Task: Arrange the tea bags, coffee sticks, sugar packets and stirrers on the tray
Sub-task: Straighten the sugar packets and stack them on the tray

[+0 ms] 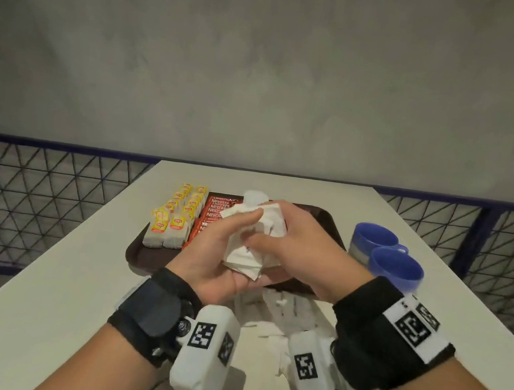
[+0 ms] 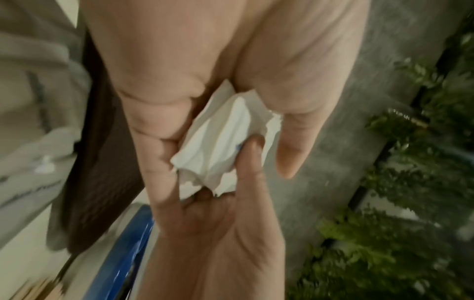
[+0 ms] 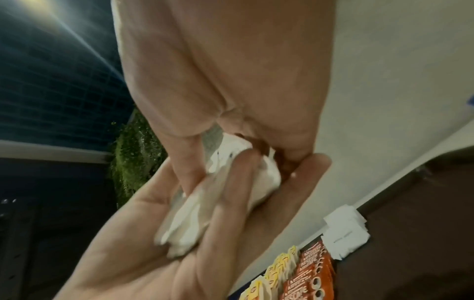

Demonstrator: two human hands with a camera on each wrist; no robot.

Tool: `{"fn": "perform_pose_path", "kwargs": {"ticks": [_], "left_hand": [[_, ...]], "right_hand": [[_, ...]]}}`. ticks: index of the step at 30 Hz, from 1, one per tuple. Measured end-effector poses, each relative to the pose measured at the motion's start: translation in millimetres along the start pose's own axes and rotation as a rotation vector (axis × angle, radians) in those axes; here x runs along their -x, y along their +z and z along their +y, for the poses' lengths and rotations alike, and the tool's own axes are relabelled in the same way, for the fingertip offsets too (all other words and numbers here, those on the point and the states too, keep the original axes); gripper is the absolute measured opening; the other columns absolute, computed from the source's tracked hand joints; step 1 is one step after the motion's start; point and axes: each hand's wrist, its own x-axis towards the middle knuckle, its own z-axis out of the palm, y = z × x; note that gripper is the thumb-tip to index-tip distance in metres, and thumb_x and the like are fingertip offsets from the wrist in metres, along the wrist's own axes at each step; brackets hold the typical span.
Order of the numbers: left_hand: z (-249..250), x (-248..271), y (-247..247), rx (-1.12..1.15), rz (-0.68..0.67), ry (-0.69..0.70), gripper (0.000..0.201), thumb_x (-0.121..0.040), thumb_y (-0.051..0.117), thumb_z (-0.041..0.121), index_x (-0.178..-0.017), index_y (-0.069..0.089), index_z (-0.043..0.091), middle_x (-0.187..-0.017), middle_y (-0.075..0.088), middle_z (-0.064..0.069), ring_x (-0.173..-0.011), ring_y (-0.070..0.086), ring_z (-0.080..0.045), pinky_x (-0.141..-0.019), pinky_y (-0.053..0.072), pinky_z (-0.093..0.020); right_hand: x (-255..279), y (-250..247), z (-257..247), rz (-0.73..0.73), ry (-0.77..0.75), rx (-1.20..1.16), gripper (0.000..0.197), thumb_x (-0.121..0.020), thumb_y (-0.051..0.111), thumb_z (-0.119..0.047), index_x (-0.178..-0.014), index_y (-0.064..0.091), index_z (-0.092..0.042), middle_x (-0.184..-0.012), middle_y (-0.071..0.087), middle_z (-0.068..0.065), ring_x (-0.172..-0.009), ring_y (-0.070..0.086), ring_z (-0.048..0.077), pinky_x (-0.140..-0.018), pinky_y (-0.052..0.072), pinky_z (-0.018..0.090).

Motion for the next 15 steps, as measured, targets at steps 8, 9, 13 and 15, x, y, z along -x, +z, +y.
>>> {"fn": "perform_pose_path", "kwargs": {"ticks": [8, 9, 13, 15], "left_hand": [[29.7, -11.0, -58.1, 0.021, 0.116, 0.149, 0.056, -0.077, 0.051, 0.008, -0.131, 0.064, 0.014, -0.12, 0.073, -0.016, -0.09, 0.074, -0.031, -0.064, 0.064, -0.042], [32.9, -10.2, -61.2, 0.018, 0.122, 0.161, 0.053, -0.08, 0.051, 0.009, -0.131, 0.064, 0.015, -0.121, 0.073, -0.017, -0.092, 0.073, -0.033, -0.061, 0.063, -0.04], [36.6, -8.7, -74.7, -0.049, 0.161, 0.191, 0.055, -0.082, 0.053, 0.01, -0.136, 0.06, 0.017, -0.124, 0.071, -0.017, -0.103, 0.071, -0.038, -0.059, 0.06, -0.04], [35.5, -9.8, -77.6, -0.088, 0.172, 0.206, 0.055, -0.084, 0.055, 0.006, -0.138, 0.058, 0.018, -0.126, 0.07, -0.017, -0.107, 0.071, -0.04, -0.06, 0.06, -0.038]], "right_hand": [[-70.8, 17.7, 1.8, -0.127, -0.056, 0.346, 0.055, -0.071, 0.086, -0.055, -0.118, 0.063, -0.037, -0.098, 0.072, -0.015, -0.092, 0.069, 0.004, -0.079, 0.059, 0.025], [-75.9, 16.4, -0.1, -0.151, -0.058, 0.283, 0.051, -0.075, 0.088, -0.044, -0.119, 0.064, -0.033, -0.092, 0.073, -0.015, -0.083, 0.071, 0.001, -0.069, 0.058, 0.019], [-91.6, 10.0, -2.0, -0.221, -0.04, 0.221, 0.033, -0.079, 0.086, -0.027, -0.108, 0.07, -0.026, -0.075, 0.067, 0.002, -0.056, 0.064, 0.009, -0.054, 0.05, 0.02], [-98.4, 6.2, 2.5, -0.222, -0.037, 0.222, 0.03, -0.081, 0.085, -0.024, -0.107, 0.071, -0.021, -0.074, 0.066, 0.009, -0.055, 0.06, 0.012, -0.055, 0.05, 0.028]]}}
